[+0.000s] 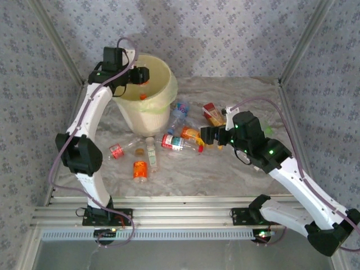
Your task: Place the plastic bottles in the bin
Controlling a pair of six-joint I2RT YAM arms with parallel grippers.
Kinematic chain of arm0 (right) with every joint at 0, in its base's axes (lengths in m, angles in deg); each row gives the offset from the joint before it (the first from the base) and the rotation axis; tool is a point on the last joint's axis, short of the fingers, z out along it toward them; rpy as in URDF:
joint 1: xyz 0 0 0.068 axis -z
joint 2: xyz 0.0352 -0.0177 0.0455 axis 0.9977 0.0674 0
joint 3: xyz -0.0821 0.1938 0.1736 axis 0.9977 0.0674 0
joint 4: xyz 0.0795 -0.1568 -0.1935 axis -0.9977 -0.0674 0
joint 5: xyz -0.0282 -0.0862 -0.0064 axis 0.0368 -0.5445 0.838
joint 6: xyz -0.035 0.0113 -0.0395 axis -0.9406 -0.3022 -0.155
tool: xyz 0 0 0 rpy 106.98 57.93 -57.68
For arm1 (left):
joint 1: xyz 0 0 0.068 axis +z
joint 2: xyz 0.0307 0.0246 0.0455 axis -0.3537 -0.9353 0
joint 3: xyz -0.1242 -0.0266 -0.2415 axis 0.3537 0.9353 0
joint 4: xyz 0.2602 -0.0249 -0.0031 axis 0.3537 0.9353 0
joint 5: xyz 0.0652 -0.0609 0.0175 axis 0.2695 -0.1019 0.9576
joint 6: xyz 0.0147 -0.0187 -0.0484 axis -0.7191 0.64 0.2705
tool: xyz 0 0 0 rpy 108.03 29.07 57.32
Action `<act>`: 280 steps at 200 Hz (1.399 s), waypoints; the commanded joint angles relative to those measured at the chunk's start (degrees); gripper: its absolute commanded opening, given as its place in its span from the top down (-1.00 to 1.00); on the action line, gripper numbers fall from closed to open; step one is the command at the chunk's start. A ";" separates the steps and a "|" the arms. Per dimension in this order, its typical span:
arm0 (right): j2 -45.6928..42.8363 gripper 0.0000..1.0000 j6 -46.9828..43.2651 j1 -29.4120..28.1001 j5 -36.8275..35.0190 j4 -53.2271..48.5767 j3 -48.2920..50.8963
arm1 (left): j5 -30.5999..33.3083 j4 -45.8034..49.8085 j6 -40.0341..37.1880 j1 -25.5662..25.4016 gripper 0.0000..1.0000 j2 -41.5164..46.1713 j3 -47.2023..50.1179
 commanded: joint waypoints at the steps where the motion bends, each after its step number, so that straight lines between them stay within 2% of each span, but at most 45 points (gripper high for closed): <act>1: -1.17 -1.00 -0.38 0.04 -3.18 -5.11 1.25 | 2.46 6.22 -2.06 -1.27 -0.09 -2.80 -4.55; 44: -2.11 -0.94 -0.44 0.65 -2.95 -7.24 3.13 | 4.17 8.86 -0.43 -2.71 -0.19 -5.58 -6.54; 68: -1.40 -0.89 0.06 1.97 -3.15 -9.69 3.60 | 4.70 9.86 0.35 -3.00 -0.33 -5.46 -6.54; 81: -0.91 -0.85 0.01 2.95 -0.98 -10.00 4.26 | 4.64 10.23 0.87 -3.04 -0.41 -4.92 -6.50; 105: 1.03 -0.76 -1.45 4.21 3.42 -9.57 5.30 | 3.56 9.83 1.54 -3.03 -0.61 -2.80 -6.61; 143: 5.19 -0.67 -5.30 4.48 6.28 -5.84 7.09 | 1.26 8.66 2.34 -3.06 -0.99 2.11 -6.74; 176: 8.53 -0.66 -12.43 3.80 11.37 -2.75 6.39 | -1.34 7.04 3.26 -3.00 -0.99 8.11 -4.10; 195: 10.83 -0.65 -15.17 3.32 13.02 -2.39 5.11 | -3.58 4.84 4.22 -3.01 -0.99 12.97 0.41; 243: 18.51 -0.58 -19.04 1.49 14.36 2.90 2.10 | -7.22 -3.90 9.49 -3.13 -0.99 29.94 23.56; 280: 26.86 -0.49 -20.12 -0.34 13.40 7.47 -0.51 | -9.14 -8.63 16.69 -3.61 -0.99 42.74 41.44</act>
